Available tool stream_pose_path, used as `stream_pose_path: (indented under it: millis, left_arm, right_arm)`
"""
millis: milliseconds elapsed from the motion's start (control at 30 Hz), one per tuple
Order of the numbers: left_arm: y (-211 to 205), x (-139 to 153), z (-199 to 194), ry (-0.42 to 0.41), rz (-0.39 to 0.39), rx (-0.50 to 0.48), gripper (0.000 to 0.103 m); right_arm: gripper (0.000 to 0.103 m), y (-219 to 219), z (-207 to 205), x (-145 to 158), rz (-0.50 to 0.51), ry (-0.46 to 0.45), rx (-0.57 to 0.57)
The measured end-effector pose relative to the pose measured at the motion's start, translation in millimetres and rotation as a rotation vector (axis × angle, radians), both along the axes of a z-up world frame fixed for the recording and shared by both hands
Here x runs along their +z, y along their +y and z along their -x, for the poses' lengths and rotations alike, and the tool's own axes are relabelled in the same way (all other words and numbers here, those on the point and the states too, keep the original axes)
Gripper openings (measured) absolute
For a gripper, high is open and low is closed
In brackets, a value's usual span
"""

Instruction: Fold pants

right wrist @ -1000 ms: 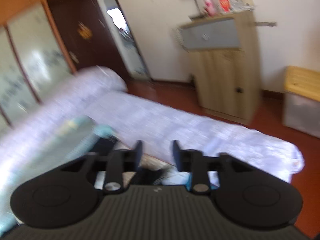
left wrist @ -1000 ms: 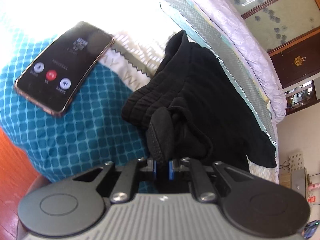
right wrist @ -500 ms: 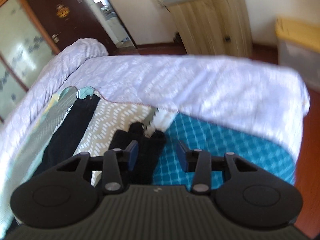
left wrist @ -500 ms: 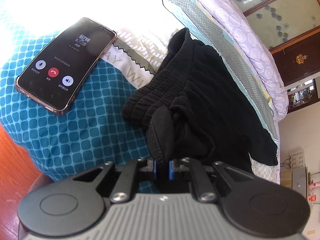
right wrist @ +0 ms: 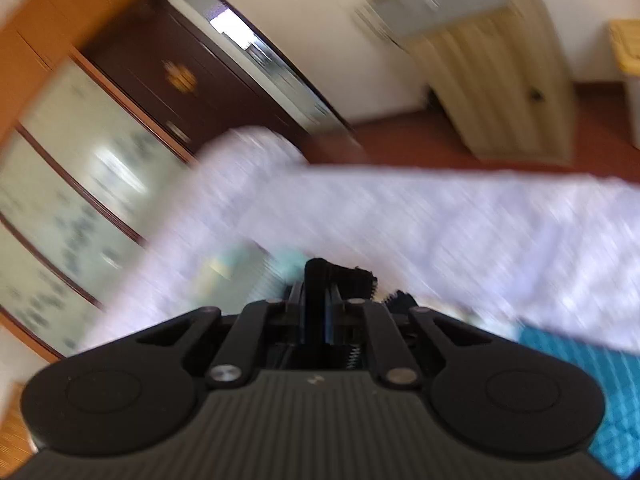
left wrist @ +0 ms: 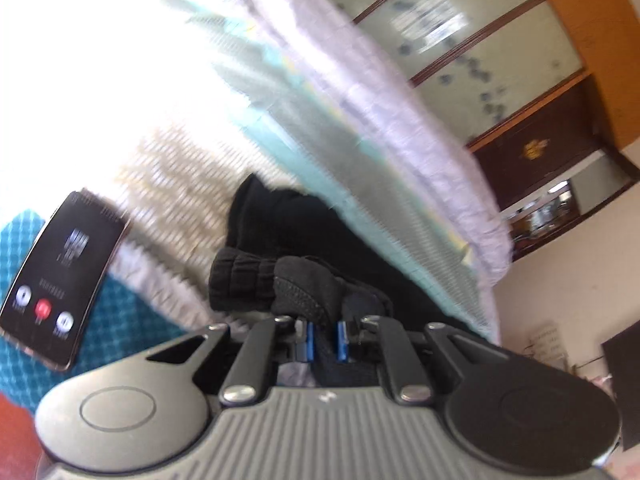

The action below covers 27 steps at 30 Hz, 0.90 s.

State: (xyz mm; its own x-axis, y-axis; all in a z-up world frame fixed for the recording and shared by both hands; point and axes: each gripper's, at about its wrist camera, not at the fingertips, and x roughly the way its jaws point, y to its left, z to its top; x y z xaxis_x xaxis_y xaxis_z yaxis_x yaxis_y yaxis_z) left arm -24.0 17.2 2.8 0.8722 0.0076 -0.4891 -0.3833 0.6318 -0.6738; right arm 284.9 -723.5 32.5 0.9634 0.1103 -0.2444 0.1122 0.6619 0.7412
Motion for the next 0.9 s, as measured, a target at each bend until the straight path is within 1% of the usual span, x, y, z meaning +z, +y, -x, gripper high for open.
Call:
stream_pose_path:
  millis: [33,67,133,167,200,267,300,367,400,433,467,500,567,600,667,733,767,800,900]
  left_arm:
    - [-3.4,3.8,2.5,-0.015,-0.010,-0.009,0.009]
    - [-8.4,4.0,5.1,-0.016,-0.019,-0.019,0.009]
    - [-15.9,-6.5,8.9,0.015,-0.033,-0.037,0.009]
    - [-18.9,-16.7,10.2,0.041,-0.029,-0.045,0.009]
    - [-21.6,-32.1,12.2,0.080,-0.011,-0.055,0.009]
    - [-26.4,-68.9,14.3,0.170,0.055,-0.068,0.009]
    - [-29.6,-88.4,14.0,0.217,0.077,-0.079,0.009]
    - [-38.0,-126.9,12.4,0.328,0.094,-0.094,0.009]
    - [-42.7,-134.7,16.9,0.313,0.066,-0.077,0.012]
    - [-45.8,-134.4,20.4,0.290,0.044,-0.076,0.012]
    - [-46.9,-131.3,20.7,0.295,0.028,-0.084,0.014]
    - [-46.1,-126.4,20.2,0.300,0.016,-0.089,0.022]
    - [-40.8,-118.6,25.4,0.300,0.000,-0.091,0.030]
    - [-39.9,-114.0,28.4,0.301,-0.023,-0.089,0.031]
    - [-37.8,-104.2,38.8,0.294,-0.072,-0.085,0.033]
    - [-31.4,-93.3,52.7,0.260,-0.083,-0.072,0.033]
    - [-27.5,-87.2,58.5,0.244,-0.089,-0.061,0.033]
    - [-23.1,-79.6,61.3,0.235,-0.114,-0.043,0.033]
    - [-9.1,-50.1,51.8,0.221,-0.237,-0.014,0.033]
  right_arm:
    - [0.011,-2.5,8.8,10.6,-0.006,-0.039,-0.001]
    - [0.011,-4.5,17.8,14.4,-0.010,-0.062,0.000]
    - [0.012,-13.6,36.9,6.3,-0.017,-0.072,-0.005]
    - [0.012,-21.5,46.4,-4.3,-0.014,-0.057,-0.009]
    - [0.012,-28.9,54.6,-18.4,-0.010,-0.027,-0.019]
    - [0.012,-47.5,69.9,-58.0,-0.010,0.065,-0.053]
    - [0.012,-58.2,77.3,-80.5,-0.019,0.120,-0.077]
    - [0.012,-79.3,93.7,-128.6,-0.031,0.252,-0.151]
    - [0.012,-85.0,100.3,-148.6,-0.013,0.327,-0.189]
    - [0.013,-89.3,107.2,-167.3,-0.003,0.383,-0.202]
    - [0.012,-94.9,118.7,-177.1,-0.037,0.322,-0.191]
    - [0.014,-96.5,126.2,-178.5,-0.063,0.312,-0.202]
    - [0.031,-95.6,133.2,-170.2,-0.065,0.344,-0.264]
    - [0.053,-95.5,135.6,-163.6,-0.045,0.359,-0.321]
    - [0.054,-98.3,142.7,-150.9,-0.014,0.330,-0.412]
    - [0.053,-98.5,144.1,-135.4,0.018,0.299,-0.442]
    - [0.052,-96.7,141.6,-128.3,0.047,0.288,-0.440]
    - [0.051,-93.5,137.2,-122.2,0.075,0.278,-0.427]
    - [0.051,-80.3,116.6,-100.9,0.112,0.236,-0.343]
